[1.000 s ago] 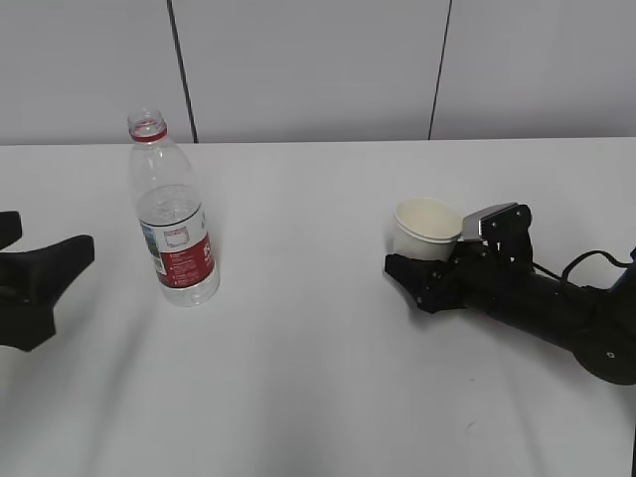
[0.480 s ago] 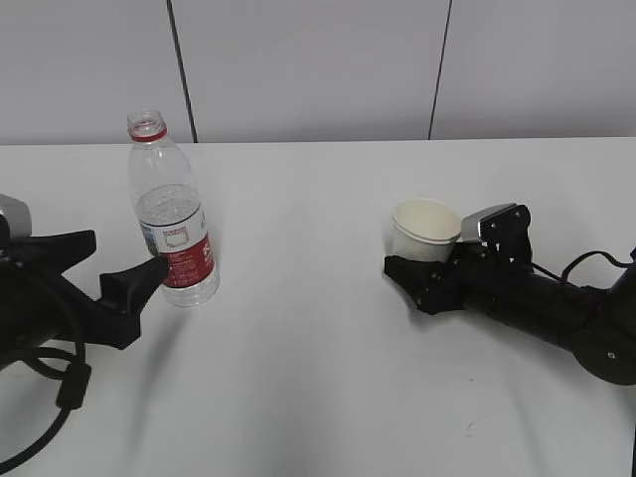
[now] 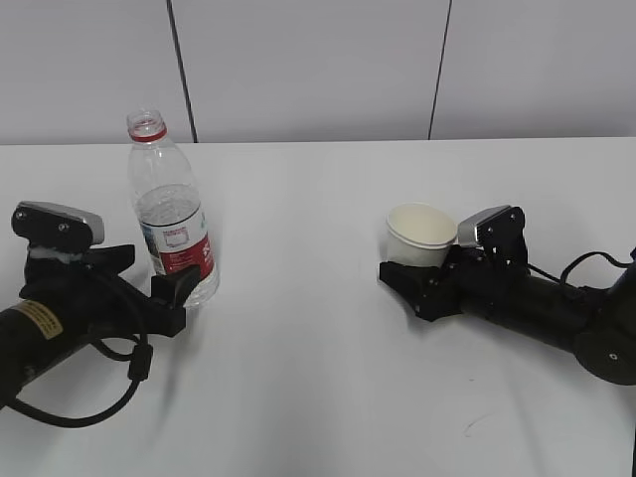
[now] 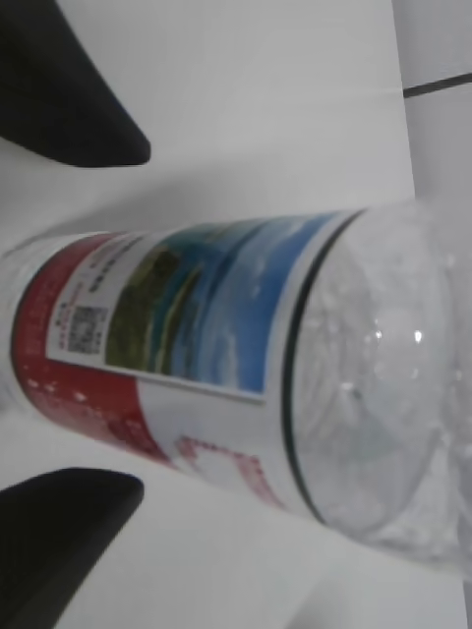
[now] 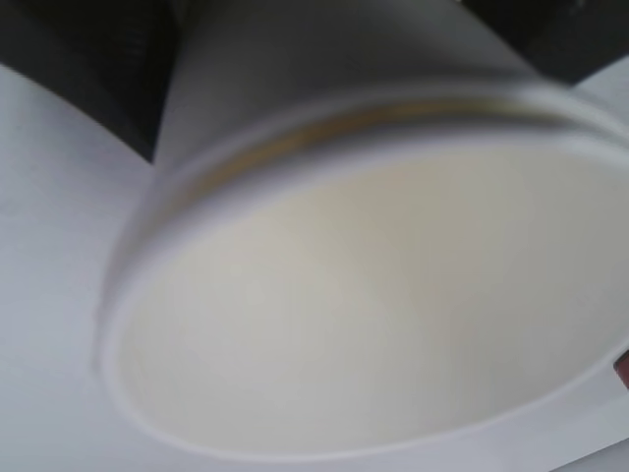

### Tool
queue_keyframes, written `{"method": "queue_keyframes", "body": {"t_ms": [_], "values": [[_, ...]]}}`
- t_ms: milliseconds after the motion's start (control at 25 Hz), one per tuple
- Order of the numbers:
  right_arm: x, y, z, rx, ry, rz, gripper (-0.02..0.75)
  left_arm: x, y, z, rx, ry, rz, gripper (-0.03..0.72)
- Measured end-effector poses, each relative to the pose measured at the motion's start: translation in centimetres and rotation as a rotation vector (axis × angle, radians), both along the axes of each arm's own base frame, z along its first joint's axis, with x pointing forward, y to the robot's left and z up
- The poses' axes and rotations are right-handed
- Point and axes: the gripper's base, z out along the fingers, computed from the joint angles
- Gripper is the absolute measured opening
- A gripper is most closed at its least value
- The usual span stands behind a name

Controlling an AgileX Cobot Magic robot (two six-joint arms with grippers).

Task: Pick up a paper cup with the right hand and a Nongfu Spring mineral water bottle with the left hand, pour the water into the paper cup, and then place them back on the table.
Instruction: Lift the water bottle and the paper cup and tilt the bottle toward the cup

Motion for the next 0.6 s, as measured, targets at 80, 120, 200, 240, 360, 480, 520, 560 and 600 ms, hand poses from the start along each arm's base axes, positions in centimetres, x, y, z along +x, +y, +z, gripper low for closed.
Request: {"method": "queue_keyframes", "body": {"t_ms": [80,120,200,240,360,480,520,560,600], "values": [[0.0,0.0,0.0,0.0,0.0,0.0,0.533,0.8,-0.3,-0.2,-0.003,-0.009,0.0,0.561],[0.0,0.0,0.0,0.0,0.0,0.0,0.533,1.2,-0.4,-0.1,-0.007,-0.02,0.0,0.561],[0.0,0.0,0.0,0.0,0.0,0.0,0.533,2.1,-0.7,0.1,-0.016,-0.046,0.0,0.561],[0.0,0.0,0.0,0.0,0.0,0.002,0.533,2.5,-0.9,0.2,-0.019,-0.056,-0.001,0.561],[0.0,0.0,0.0,-0.001,0.0,0.004,0.533,3.8,-1.3,0.4,-0.04,-0.082,-0.001,0.561],[-0.1,0.1,0.0,-0.002,0.0,0.009,0.533,4.6,-1.6,0.2,-0.055,-0.086,-0.002,0.538],[-0.1,0.1,0.0,-0.002,0.0,0.01,0.533,4.6,-1.7,0.1,-0.055,-0.084,-0.003,0.517],[-0.1,0.1,0.0,-0.002,0.0,0.012,0.533,4.6,-1.7,0.1,-0.059,-0.085,-0.004,0.494],[-0.1,0.1,0.0,-0.003,0.0,0.015,0.533,4.6,-1.7,0.0,-0.058,-0.084,-0.005,0.47]]}}
